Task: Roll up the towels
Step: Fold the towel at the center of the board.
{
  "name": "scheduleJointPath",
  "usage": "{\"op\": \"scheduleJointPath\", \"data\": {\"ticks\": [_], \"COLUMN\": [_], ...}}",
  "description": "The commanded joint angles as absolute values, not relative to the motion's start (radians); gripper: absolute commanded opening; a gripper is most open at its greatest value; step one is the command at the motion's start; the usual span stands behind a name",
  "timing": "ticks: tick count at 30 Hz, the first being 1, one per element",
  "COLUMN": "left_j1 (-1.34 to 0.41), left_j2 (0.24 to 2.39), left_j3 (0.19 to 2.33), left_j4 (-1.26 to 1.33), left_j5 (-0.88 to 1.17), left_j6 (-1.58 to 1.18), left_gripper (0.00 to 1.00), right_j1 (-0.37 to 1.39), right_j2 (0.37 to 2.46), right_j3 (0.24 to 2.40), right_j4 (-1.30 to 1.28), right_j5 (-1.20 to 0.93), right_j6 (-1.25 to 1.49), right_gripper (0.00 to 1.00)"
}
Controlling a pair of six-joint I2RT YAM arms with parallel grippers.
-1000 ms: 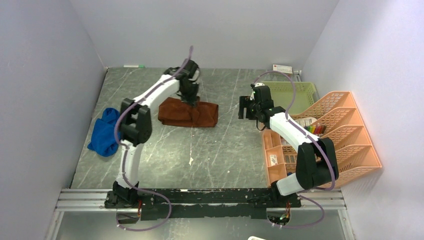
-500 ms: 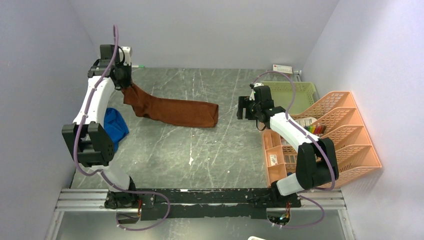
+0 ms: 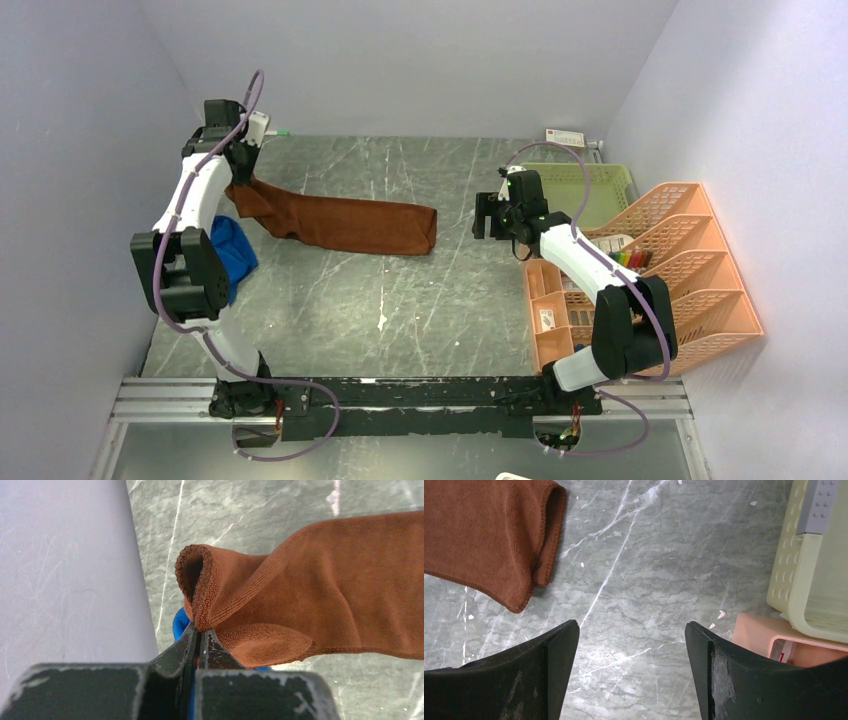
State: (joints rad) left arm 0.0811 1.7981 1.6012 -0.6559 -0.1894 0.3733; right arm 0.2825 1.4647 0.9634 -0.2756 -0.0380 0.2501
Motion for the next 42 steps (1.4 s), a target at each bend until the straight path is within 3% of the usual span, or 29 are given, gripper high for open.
{"op": "scheduleJointPath", "data": {"ticks": [1,12,22,36,42], "left_j1": [0.049,-0.207,-0.302,-0.494,-0.502], "left_j2": [1.708,1.775,2.196,2.291,2.267], "left_j3": [1.601,1.657,2.017,1.992,1.944], "left_j4": [-0.62,-0.824,-1.047,-0.836,-0.726], "left_j5": [-0.058,0.273,0.415,0.545,0.485], "left_j6": [0.432,0.434,0.113,-0.152,-0.306], "left_gripper": [0.07,0.07,0.07,0.07,0.07], "right_j1": [0.279,0.28,0.279,0.279,0.279], "right_j2": [1.455,1.466,1.462,1.465,1.473], "right_j3": [0.976,0.975,0.956,0.931,0.921], "right_j4": [-0.276,-0.271,-0.262,-0.253,-0.245], "right_j5": [-0.058,-0.077,-0.093,-0.088,-0.099], "right_j6": [0.244,0.242,0.239,0.24,0.244], "right_gripper": [0.79,0.82,0.83,0.84,0.85]}}
